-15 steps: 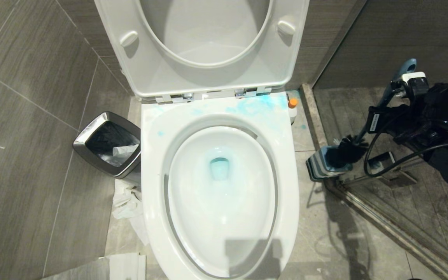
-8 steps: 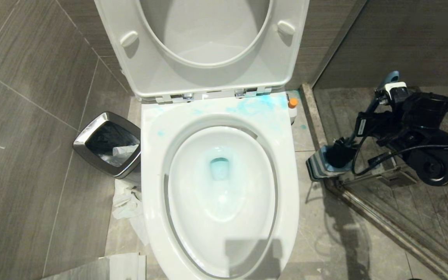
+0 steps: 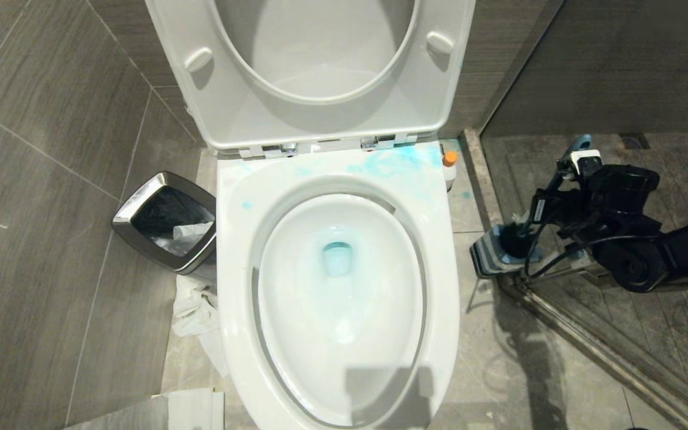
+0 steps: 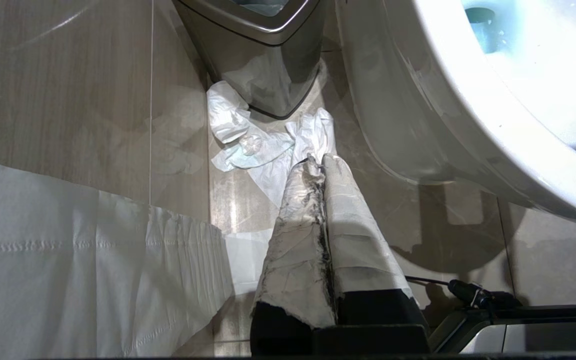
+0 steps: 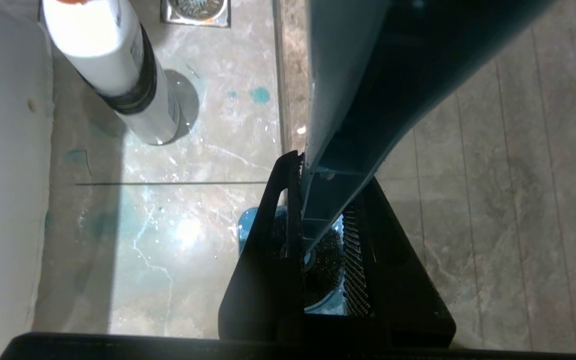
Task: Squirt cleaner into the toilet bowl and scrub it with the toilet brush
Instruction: Put the toilet brush back, then flush the toilet
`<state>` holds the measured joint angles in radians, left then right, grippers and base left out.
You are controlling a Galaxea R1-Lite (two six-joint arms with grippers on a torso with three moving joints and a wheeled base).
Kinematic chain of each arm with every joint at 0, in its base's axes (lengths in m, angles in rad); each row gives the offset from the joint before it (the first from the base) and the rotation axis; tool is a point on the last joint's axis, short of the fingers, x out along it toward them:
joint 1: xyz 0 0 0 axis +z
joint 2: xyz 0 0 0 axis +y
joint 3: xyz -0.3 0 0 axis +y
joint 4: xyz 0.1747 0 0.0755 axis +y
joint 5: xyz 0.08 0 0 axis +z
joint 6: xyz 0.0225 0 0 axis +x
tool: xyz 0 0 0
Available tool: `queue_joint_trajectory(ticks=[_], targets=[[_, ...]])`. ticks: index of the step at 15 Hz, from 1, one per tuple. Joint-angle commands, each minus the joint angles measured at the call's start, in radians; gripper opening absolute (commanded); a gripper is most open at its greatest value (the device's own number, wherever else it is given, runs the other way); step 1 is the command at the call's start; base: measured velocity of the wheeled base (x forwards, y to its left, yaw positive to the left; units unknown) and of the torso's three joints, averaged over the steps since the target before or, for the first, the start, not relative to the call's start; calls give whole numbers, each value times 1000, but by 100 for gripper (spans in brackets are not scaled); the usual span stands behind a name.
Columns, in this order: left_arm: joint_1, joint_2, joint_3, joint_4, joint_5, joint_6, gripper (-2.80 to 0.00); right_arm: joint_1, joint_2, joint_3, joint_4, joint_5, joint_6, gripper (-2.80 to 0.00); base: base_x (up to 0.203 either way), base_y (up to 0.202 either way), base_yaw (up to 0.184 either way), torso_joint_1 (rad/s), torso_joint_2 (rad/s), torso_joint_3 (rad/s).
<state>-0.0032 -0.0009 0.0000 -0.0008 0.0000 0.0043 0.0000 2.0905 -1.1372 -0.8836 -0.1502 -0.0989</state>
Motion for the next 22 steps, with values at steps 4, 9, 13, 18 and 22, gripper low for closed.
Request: queue_joint_trajectory(ticks=[4,9,13,18,22], targets=[[0,1,0,-1,0,0,-280,0,64,57,-3,1,-3,-280,0,0,0,0,0,0],[0,1,0,-1,0,0,-280,-2,46,129,-14,-3,-19,-280,0,0,0,0,0,0],[0,1,0,1,0,0,-280,-2,-17,210,-31,0,-21,-280,0,0,0,0,0,0],[0,1,0,-1,0,0,-280,0,-234,380,-30,66,-21,-280,0,0,0,0,0,0],[0,1,0,-1,0,0,-280,20,-515,503,-29,131,-14,-280,0,0,0,0,0,0]])
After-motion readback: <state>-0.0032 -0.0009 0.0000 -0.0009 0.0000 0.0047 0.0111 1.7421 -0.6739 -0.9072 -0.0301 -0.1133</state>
